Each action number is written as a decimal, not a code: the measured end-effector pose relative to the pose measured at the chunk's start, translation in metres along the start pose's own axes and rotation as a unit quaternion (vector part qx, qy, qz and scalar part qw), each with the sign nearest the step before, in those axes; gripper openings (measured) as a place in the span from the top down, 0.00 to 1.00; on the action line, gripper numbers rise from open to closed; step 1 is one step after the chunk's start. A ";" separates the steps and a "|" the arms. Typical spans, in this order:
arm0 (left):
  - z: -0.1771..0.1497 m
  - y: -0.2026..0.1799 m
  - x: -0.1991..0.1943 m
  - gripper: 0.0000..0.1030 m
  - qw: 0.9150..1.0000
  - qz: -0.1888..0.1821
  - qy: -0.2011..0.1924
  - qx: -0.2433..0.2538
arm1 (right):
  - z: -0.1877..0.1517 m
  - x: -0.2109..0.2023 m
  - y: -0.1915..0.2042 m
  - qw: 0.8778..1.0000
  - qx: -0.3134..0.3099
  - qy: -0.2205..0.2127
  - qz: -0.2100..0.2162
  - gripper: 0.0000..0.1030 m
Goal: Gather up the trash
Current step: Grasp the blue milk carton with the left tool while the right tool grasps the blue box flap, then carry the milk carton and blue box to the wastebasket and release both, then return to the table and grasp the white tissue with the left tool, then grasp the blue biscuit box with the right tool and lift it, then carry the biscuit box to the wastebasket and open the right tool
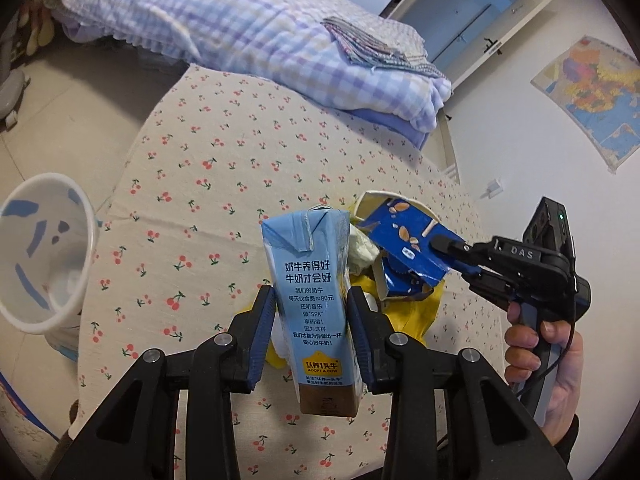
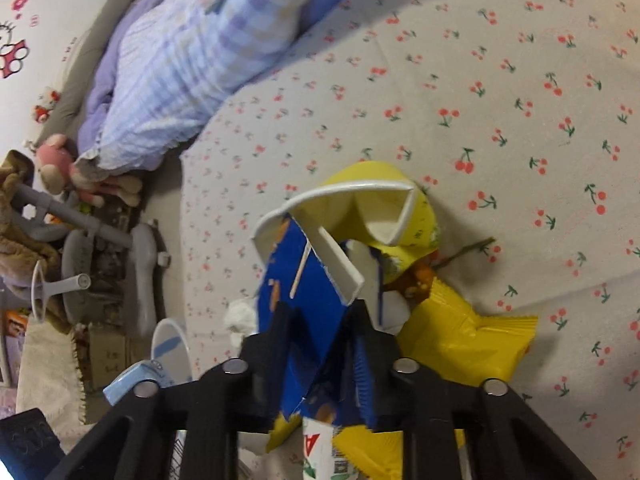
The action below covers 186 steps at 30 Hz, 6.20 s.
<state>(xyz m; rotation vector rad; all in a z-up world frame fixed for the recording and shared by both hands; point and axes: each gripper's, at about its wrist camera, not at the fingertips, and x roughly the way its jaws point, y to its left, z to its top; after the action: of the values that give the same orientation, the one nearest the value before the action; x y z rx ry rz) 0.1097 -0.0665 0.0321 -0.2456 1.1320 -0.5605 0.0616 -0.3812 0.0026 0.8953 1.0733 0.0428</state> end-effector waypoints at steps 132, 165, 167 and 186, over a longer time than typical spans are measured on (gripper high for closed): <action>-0.021 -0.011 0.042 0.79 0.993 0.077 0.046 0.070 | -0.051 -0.029 -0.007 0.983 -0.099 -0.040 -0.149 0.23; -0.014 0.033 0.011 0.79 0.995 0.095 0.018 0.025 | -0.057 0.030 0.052 0.962 -0.196 -0.022 -0.190 0.36; -0.014 0.033 0.010 0.79 0.995 0.095 0.016 0.023 | -0.058 0.025 0.052 0.961 -0.201 -0.028 -0.187 0.37; -0.010 0.036 0.005 0.79 0.995 0.095 0.002 0.012 | -0.060 -0.030 0.061 0.972 -0.191 -0.075 -0.110 0.37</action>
<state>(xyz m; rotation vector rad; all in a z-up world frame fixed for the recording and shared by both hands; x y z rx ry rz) 0.1131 -0.0381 0.0081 -0.1135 1.1383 -0.4067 0.0233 -0.3172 0.0538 0.4227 0.9739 -0.0045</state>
